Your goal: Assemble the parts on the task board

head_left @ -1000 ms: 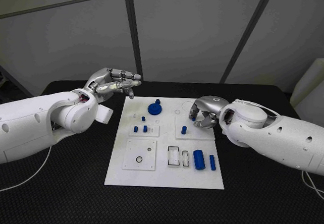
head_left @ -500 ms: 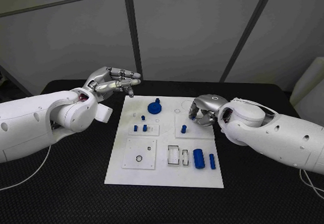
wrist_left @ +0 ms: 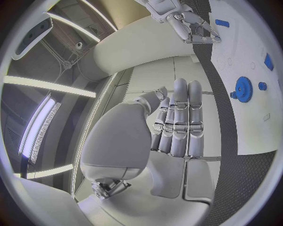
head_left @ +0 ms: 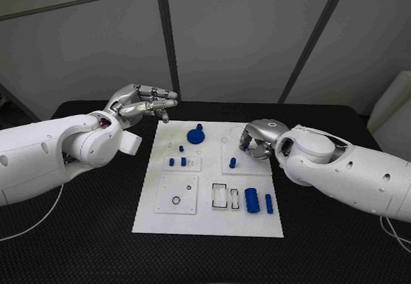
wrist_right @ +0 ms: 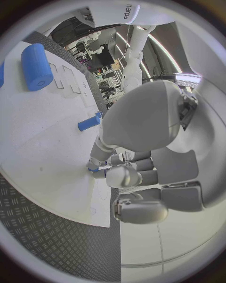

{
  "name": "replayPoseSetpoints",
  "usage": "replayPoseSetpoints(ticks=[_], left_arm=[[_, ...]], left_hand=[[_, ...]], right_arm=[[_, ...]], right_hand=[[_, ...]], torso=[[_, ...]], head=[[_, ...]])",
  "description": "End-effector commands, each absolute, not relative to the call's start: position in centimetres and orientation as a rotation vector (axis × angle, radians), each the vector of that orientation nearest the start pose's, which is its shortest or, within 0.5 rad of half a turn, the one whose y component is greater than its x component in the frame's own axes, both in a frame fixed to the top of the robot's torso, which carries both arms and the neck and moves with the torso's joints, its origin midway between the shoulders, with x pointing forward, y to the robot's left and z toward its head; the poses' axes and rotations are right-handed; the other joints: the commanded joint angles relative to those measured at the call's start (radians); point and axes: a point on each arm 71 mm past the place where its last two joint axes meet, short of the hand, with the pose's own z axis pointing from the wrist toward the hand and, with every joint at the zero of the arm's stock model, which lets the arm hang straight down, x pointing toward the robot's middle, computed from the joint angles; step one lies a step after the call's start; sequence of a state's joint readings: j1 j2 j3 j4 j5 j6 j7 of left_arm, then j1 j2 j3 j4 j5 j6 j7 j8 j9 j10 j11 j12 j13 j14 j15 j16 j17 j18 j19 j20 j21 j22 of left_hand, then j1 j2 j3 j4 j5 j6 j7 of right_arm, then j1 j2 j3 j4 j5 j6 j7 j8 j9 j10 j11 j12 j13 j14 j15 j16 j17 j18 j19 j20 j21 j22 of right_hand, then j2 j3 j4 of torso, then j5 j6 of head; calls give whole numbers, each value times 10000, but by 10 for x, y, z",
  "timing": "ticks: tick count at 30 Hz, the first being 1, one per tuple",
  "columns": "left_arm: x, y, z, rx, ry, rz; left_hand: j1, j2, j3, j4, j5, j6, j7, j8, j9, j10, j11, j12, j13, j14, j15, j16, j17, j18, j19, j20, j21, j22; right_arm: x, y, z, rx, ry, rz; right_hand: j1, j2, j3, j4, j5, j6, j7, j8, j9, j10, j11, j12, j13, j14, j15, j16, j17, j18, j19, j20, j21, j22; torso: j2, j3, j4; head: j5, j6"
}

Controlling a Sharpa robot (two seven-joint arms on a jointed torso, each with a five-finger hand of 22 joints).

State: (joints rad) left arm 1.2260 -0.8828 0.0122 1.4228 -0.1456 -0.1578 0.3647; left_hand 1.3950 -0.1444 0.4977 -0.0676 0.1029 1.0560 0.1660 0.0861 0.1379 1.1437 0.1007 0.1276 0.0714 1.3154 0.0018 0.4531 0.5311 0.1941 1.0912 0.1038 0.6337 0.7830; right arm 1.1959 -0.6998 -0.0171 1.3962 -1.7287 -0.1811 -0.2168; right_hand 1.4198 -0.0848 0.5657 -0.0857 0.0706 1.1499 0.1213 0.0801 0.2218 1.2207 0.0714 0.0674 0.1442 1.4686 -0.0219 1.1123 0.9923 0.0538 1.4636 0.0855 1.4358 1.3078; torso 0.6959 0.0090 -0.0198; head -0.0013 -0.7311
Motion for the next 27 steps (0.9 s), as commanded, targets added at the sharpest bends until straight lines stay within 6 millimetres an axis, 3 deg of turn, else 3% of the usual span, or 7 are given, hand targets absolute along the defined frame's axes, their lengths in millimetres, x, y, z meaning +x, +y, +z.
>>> replayPoseSetpoints(ticks=[1,21,27], left_arm=[[513,250,-150,-9346,14274,-15626],[513,252,-151,-9392,14362,-15606],[513,251,-152,-9389,14386,-15630]], left_hand=[[-11,92,-58,-5,-42,69,15,-63,-13,32,-6,61,-15,5,61,-35,-20,-111,-70,28,-66,-13],[3,93,-85,-42,-44,38,25,-85,-36,-9,8,45,-22,-15,71,-118,-44,-113,-89,33,-106,-34],[3,93,-85,-42,-44,38,25,-85,-36,-9,8,45,-22,-15,71,-118,-44,-113,-89,33,-106,-34]], right_arm=[[510,-167,-187,-3759,16282,3859],[488,-174,-168,-3533,15131,4627],[471,-162,-156,-3465,14884,5454]], right_hand=[[-55,79,151,-24,-48,62,-1,-52,-4,154,-112,-26,-1,111,-58,41,-33,-166,292,-65,57,1298],[-254,-77,463,-220,7,101,8,-107,9,183,-102,-34,-71,91,-52,72,-109,-198,351,-56,186,1440],[-288,-101,474,-228,8,108,9,-109,12,186,-102,-34,-77,88,-51,70,-123,-201,357,-55,197,1453]], torso=[[-3,3,0],[-21,-10,-3],[-14,-11,-9]], head=[[3,-16],[32,-35],[48,9]])
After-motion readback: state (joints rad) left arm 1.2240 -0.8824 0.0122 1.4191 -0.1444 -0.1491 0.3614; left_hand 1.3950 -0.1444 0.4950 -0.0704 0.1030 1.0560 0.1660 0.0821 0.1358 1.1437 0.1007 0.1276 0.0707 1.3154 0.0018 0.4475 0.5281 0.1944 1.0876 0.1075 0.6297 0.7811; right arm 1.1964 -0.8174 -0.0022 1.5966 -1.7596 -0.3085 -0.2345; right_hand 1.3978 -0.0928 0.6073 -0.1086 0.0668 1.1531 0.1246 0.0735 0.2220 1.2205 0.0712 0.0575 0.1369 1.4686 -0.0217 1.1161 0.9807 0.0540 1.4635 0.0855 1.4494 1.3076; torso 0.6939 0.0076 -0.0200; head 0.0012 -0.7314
